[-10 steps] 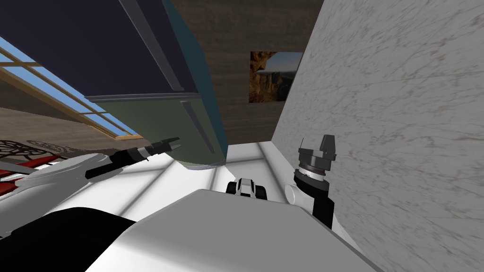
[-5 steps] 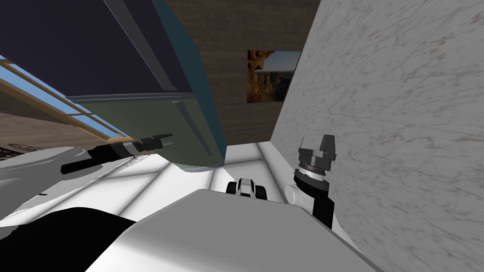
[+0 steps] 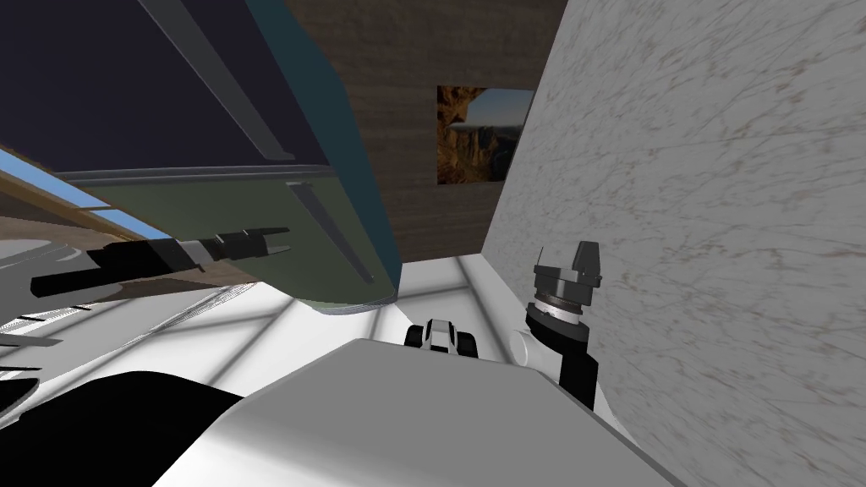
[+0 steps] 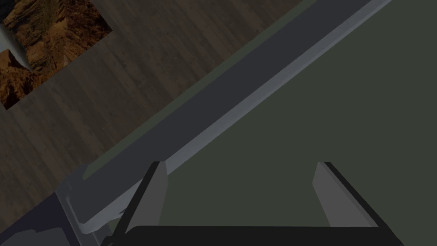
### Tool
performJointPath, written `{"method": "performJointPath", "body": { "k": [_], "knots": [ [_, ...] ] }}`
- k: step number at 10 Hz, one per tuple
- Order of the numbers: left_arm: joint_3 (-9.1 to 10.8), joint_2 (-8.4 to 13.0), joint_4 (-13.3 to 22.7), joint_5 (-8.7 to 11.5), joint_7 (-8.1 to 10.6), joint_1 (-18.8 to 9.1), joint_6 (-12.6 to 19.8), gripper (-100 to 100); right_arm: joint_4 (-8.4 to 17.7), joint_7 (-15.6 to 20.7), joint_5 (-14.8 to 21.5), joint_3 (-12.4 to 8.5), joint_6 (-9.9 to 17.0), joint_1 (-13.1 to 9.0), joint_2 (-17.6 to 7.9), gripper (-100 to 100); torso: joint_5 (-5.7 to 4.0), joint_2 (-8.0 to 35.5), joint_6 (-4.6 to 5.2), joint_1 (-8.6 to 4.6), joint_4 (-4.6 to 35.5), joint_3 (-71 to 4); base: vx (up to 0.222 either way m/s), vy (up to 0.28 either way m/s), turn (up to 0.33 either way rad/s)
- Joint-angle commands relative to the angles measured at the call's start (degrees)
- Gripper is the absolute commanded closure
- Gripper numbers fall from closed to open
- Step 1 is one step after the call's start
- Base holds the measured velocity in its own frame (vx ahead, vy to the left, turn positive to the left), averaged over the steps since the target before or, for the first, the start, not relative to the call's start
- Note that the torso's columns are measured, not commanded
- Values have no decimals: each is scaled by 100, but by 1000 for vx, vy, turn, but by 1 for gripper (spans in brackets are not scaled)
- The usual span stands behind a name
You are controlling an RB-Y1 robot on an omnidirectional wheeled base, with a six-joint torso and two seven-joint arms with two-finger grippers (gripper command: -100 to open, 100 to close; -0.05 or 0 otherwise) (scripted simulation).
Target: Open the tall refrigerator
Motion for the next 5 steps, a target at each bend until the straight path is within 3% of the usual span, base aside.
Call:
{"method": "performJointPath", "body": {
  "k": [1,3,4,5],
  "knots": [
    [196,383,296,-5,287,123,-72,-100,0,0,0,0,0,0,0,0,-1,-16,0,-4,-5,-9,93,-22,-26],
    [332,755,655,-2,580,150,-194,-100,0,0,0,0,0,0,0,0,0,-3,1,-2,-2,-3,83,-13,-49],
    [332,833,738,-2,580,150,-194,-100,0,0,0,0,0,0,0,0,0,-10,0,1,-3,-6,85,-1,-24],
    [392,1037,934,4,707,163,-246,-100,0,0,0,0,0,0,0,0,3,-6,-2,3,-3,-4,84,-13,-33]
  ]
}}
